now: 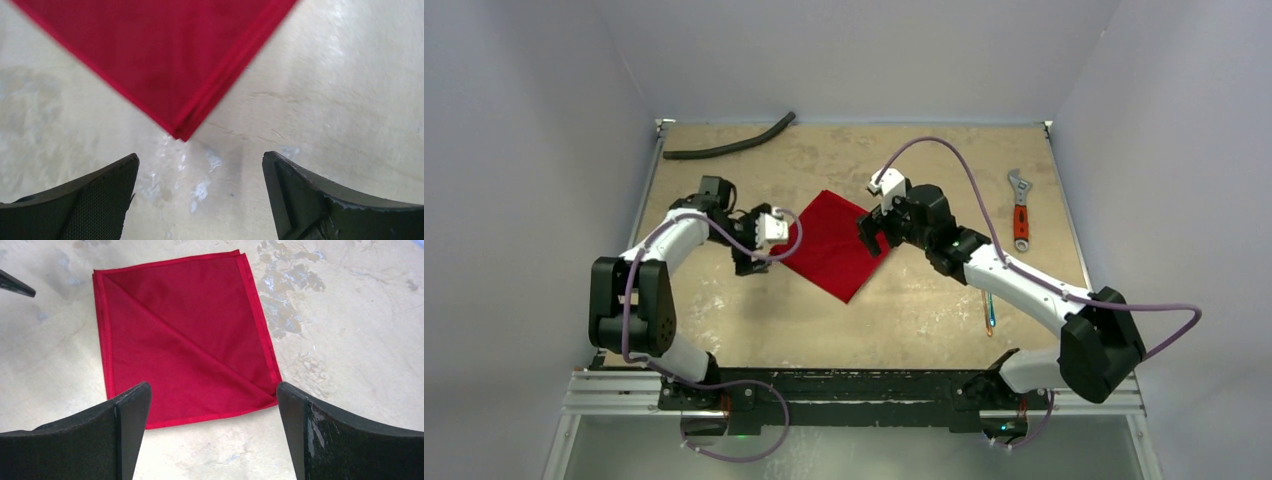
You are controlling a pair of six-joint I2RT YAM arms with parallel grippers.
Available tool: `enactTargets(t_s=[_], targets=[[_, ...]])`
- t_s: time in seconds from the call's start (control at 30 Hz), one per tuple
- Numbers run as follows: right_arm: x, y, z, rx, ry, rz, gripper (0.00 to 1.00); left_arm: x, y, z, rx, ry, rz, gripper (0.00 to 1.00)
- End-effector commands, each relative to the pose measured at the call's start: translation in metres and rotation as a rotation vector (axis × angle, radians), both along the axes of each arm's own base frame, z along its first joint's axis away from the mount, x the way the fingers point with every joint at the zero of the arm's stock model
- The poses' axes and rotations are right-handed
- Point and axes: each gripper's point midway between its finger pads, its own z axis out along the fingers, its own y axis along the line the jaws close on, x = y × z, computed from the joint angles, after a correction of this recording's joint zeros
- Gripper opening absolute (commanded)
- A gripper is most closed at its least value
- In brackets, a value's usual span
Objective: Fold the napkin into a case and place the utensils inside
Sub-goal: Smooth out the upper triangle-folded napkin at the center of the board, then pick up the upper triangle-folded napkin from the center of the board.
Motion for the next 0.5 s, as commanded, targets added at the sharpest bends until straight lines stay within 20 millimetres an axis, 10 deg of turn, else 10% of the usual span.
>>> enactTargets(t_s=[0.0,0.47], targets=[[0.005,0.001,0.026,-0.055,-0.09,0.064,0.99,-0.013,-0.012,-0.015,0.095,-0.174,-0.337,0.93],[-0.037,0.017,-0.011,-0.119,-0.087,0.398,0.9,0.004,-0.014,-0.053,0.312,-0.381,-0.531,0.57]])
